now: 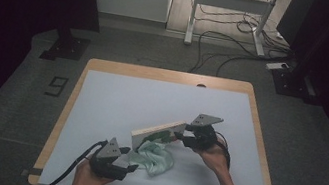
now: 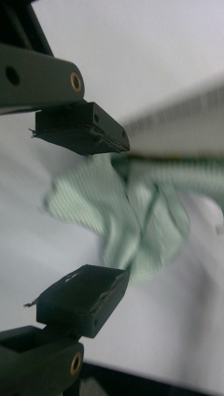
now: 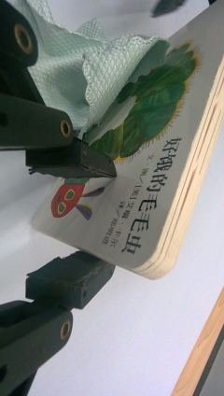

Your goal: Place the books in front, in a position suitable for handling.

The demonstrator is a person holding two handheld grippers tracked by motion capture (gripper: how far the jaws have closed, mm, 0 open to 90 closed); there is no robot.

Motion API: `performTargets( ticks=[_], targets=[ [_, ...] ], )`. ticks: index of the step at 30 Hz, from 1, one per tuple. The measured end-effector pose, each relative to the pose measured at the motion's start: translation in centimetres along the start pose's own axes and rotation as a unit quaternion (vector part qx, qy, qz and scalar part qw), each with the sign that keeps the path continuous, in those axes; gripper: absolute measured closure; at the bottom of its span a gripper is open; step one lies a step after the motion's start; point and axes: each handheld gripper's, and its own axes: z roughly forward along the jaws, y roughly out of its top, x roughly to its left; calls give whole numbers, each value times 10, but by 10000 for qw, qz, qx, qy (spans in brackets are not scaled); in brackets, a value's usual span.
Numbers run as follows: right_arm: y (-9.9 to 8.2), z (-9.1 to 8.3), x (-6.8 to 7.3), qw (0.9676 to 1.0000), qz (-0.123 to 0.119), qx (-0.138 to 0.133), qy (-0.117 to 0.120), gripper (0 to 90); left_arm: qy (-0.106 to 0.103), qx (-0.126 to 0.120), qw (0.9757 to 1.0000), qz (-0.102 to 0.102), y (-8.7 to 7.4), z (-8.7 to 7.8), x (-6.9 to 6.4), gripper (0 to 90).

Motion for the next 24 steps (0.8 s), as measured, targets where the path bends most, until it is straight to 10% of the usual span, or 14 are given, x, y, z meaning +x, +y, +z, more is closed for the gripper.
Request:
performTargets(
  ticks=[9,24],
  targets=[
    [1,0,1,10000,60,29,-35,509,-188,94,9995,220,12,42,-9,298],
    [2,3,0,9999,134,28,-70,508,263,545,9981,143,8,76,-5,448]
  ],
)
